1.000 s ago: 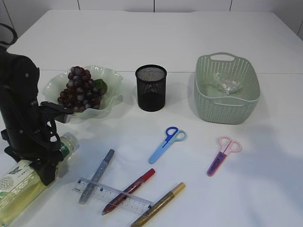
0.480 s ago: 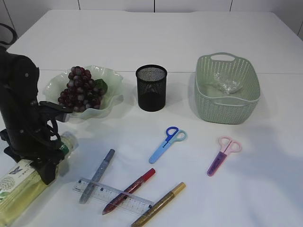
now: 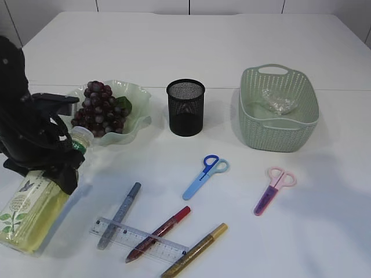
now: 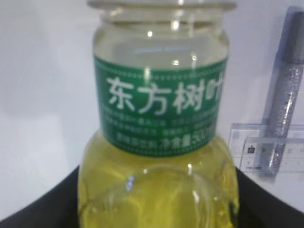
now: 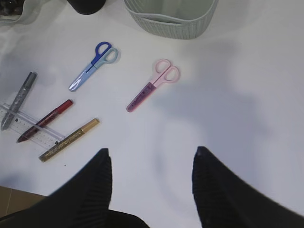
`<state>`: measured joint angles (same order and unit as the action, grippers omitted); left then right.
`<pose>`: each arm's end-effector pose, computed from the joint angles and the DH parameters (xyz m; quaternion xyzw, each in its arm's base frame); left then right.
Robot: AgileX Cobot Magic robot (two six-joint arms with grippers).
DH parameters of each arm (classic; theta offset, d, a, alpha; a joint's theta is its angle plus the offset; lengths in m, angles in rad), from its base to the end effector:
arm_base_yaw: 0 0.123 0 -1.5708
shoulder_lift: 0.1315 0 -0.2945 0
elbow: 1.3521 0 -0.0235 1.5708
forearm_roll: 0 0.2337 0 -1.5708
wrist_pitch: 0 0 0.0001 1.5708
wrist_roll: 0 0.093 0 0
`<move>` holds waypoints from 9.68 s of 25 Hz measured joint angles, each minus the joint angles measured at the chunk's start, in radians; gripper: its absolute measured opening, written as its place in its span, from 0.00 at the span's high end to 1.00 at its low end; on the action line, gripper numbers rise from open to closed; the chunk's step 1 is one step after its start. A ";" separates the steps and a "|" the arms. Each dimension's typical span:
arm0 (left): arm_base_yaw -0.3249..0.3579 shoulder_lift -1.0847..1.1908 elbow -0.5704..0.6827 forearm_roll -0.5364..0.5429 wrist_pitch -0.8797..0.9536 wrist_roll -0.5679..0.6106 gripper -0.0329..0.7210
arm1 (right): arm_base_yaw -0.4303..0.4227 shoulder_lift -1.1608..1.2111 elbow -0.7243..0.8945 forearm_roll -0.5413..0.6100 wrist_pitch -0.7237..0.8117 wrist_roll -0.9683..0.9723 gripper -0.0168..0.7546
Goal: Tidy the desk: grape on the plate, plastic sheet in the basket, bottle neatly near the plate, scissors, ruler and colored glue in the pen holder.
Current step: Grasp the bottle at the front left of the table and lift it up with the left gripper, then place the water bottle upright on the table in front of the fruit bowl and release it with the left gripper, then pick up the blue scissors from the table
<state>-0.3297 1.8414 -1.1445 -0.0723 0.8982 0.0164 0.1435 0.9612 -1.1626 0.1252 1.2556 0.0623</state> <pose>0.3069 -0.1106 0.1868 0.1507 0.9877 -0.0335 0.0265 0.1314 0.0301 0.3976 -0.0378 0.9522 0.0927 0.2888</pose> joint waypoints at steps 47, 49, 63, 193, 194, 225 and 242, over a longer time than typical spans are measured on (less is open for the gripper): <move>0.000 -0.470 0.599 0.096 -1.332 -0.137 0.36 | 0.000 -0.084 0.000 -0.020 0.004 -0.020 0.42; 0.000 -0.470 0.599 0.096 -1.344 -0.137 0.36 | 0.000 -0.084 0.000 -0.021 0.004 -0.025 0.42; 0.000 -0.237 0.746 0.007 -1.937 -0.051 0.36 | 0.000 -0.084 0.000 -0.035 0.004 -0.045 0.42; -0.026 -0.909 0.501 0.106 -0.787 -0.016 0.31 | 0.000 0.049 0.000 -0.240 0.005 0.234 0.42; -0.044 -0.910 0.477 0.118 -0.749 -0.016 0.32 | 0.000 0.063 0.000 -0.225 0.005 0.234 0.42; -0.308 -0.036 -0.560 -0.009 0.279 0.095 0.39 | 0.000 0.352 0.000 -0.100 -0.008 0.097 0.42; -0.344 0.390 -0.879 -0.067 0.335 0.120 0.40 | 0.000 0.498 0.000 -0.098 -0.019 0.083 0.42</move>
<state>-0.6733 2.2314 -2.0233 -0.1395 1.2332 0.1364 0.1435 1.4592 -1.1626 0.0272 1.2361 0.1457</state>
